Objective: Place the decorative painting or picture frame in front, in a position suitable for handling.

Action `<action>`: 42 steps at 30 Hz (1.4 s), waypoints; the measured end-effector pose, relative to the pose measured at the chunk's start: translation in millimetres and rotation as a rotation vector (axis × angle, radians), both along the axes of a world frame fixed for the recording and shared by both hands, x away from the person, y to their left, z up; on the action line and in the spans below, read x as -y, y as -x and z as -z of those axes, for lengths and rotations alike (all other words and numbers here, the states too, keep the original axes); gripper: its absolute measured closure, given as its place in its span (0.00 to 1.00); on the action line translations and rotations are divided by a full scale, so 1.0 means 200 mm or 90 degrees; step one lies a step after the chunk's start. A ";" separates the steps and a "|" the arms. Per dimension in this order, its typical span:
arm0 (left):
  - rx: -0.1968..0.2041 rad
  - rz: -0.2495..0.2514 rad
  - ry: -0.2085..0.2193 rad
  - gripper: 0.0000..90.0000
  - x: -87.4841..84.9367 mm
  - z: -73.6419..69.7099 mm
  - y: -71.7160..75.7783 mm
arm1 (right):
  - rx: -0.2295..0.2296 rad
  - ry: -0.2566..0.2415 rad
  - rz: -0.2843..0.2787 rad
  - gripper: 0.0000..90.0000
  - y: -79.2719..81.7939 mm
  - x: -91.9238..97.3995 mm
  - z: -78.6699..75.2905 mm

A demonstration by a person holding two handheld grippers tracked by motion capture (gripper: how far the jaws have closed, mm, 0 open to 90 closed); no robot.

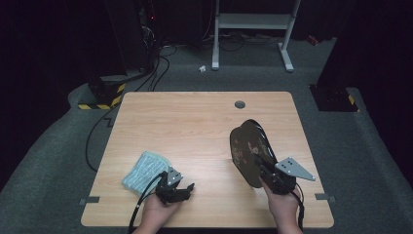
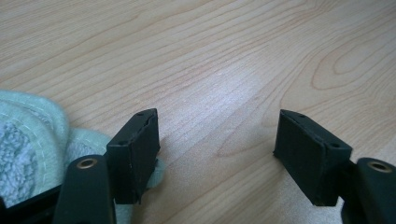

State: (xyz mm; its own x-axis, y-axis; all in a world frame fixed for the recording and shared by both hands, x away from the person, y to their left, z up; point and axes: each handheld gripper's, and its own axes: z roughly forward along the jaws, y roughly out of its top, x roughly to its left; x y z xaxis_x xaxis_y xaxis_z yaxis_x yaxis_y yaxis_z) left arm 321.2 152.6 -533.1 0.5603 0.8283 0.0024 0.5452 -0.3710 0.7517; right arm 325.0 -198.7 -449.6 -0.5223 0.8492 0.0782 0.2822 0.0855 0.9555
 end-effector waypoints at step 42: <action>0.001 0.006 0.000 0.36 0.00 0.00 0.00 | -0.115 0.032 0.004 0.59 0.13 0.07 0.28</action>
State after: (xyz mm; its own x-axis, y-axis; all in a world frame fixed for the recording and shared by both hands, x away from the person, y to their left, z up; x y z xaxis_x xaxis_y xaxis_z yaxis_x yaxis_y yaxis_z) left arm 320.7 152.7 -532.9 0.5683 0.8228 0.0034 0.5404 -0.3763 0.7526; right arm 299.9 -212.8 -506.2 -0.4985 0.8574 0.1282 0.4497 0.1293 0.8838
